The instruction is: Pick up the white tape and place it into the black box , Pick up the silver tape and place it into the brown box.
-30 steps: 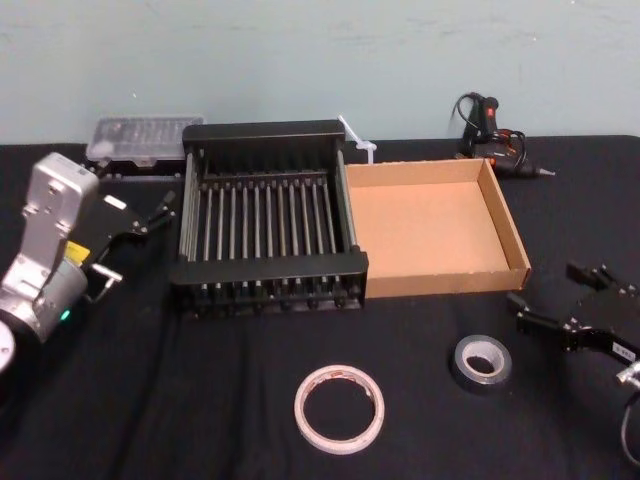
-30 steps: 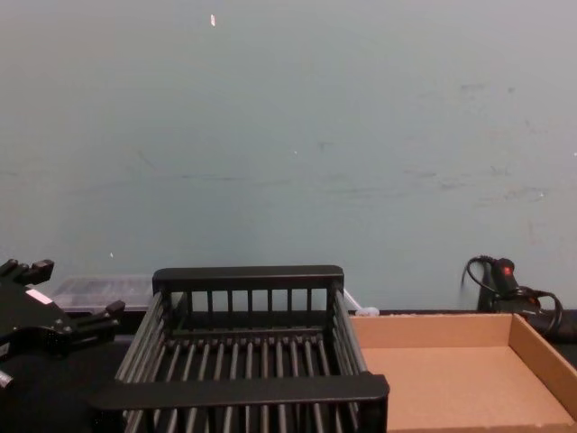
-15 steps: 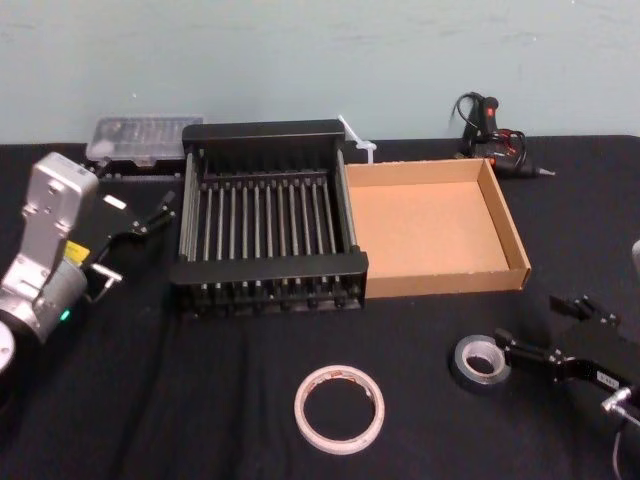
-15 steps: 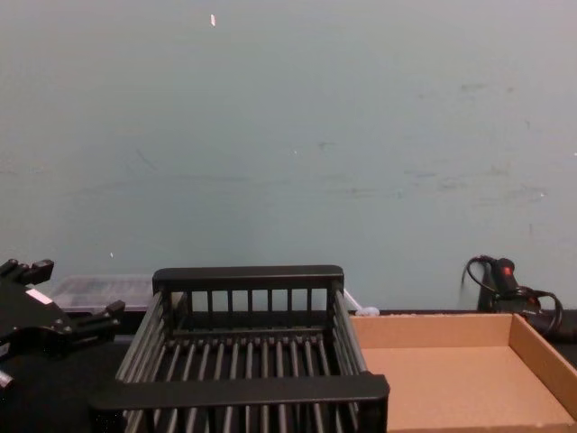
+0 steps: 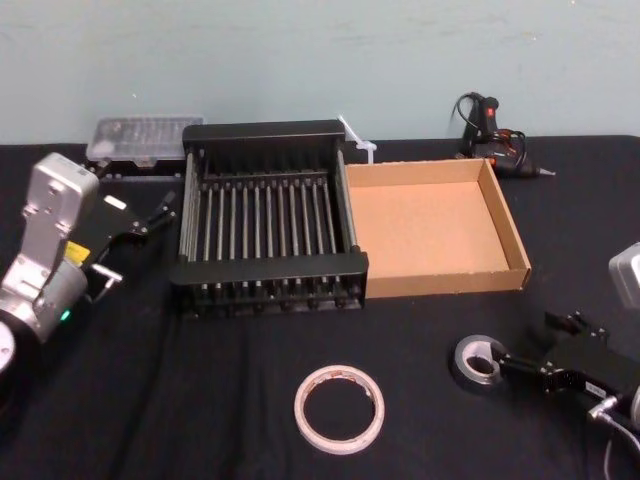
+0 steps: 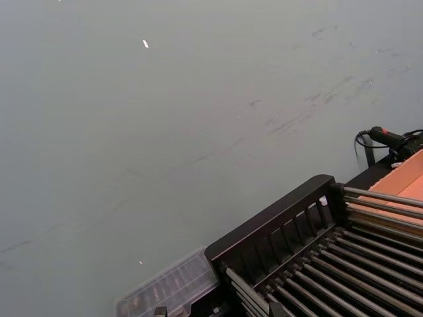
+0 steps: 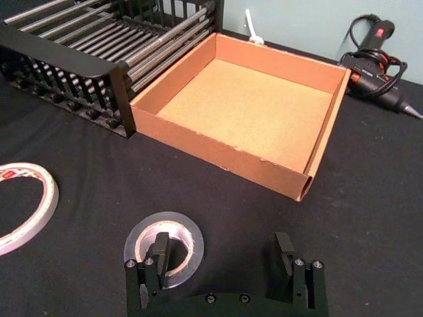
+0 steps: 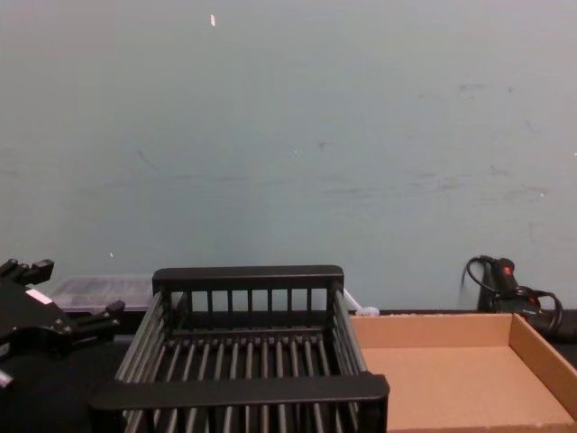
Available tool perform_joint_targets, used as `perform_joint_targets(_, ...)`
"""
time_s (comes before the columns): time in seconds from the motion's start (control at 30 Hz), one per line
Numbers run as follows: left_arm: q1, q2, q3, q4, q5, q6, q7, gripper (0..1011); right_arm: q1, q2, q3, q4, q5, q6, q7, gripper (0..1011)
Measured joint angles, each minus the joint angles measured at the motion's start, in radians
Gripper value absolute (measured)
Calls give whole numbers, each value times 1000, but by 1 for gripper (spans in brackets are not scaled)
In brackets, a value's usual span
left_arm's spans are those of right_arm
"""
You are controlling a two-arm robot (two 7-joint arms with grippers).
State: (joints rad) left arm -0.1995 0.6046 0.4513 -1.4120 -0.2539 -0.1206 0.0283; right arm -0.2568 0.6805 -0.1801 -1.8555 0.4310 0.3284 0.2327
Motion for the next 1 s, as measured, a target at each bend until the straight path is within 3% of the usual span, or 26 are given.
perform_joint_targets(1.0,0,0,0,0,0,0,0,1001,71,-86,-26,80,-86,29,53,1002)
